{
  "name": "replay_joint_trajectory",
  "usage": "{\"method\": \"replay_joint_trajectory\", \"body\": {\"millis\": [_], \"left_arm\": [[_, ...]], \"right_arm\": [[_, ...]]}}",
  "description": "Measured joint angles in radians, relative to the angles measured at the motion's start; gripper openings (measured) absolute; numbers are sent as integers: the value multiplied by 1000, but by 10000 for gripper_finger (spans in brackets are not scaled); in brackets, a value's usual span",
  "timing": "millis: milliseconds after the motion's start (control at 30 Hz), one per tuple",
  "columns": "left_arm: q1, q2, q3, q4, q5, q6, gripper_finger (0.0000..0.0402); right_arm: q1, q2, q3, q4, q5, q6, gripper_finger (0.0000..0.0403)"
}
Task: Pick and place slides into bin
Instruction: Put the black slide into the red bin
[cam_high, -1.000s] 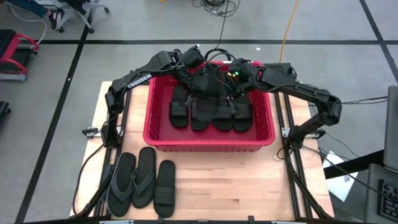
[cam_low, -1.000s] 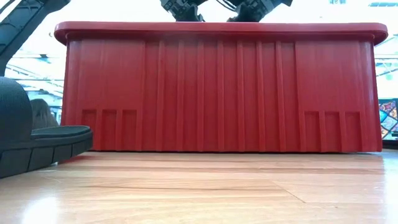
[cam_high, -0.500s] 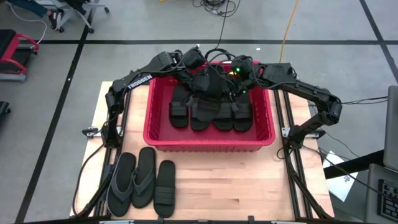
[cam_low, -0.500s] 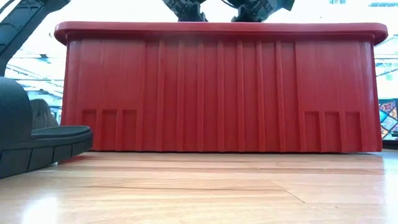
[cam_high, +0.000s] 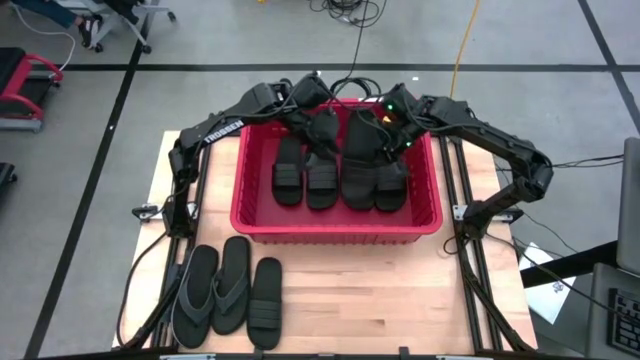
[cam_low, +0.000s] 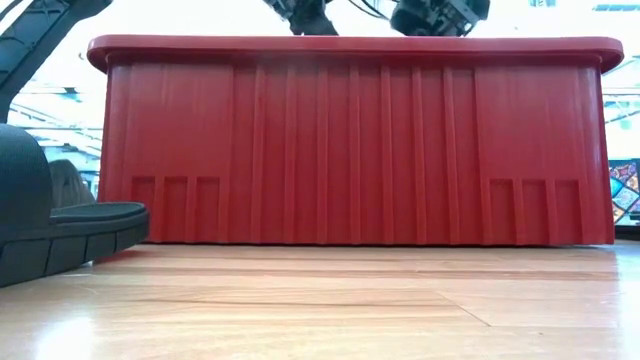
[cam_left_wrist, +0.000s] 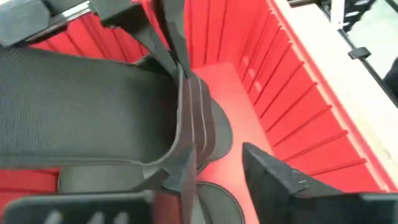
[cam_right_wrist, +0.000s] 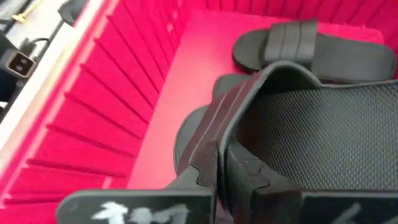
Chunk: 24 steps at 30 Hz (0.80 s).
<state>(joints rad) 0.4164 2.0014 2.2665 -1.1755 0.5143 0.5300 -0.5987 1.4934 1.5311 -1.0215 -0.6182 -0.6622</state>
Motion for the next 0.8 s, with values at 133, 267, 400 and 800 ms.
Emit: {"method": "replay_joint_trajectory", "body": {"millis": [133,267,400,800], "left_arm": [[-2,-5,0,-9,-51,-29,171],[-5,-38,0,0,-103,-16,196],[-9,-97,0,0,-131,47,196],[-50,-260,0,75,-219,82,10]], "right_arm": [[-56,1,0,-114,9,-89,1],[-107,8,0,-193,-9,-168,1],[-151,7,-4,-243,-16,-223,1],[-201,11,-189,-185,13,-221,1]]}}
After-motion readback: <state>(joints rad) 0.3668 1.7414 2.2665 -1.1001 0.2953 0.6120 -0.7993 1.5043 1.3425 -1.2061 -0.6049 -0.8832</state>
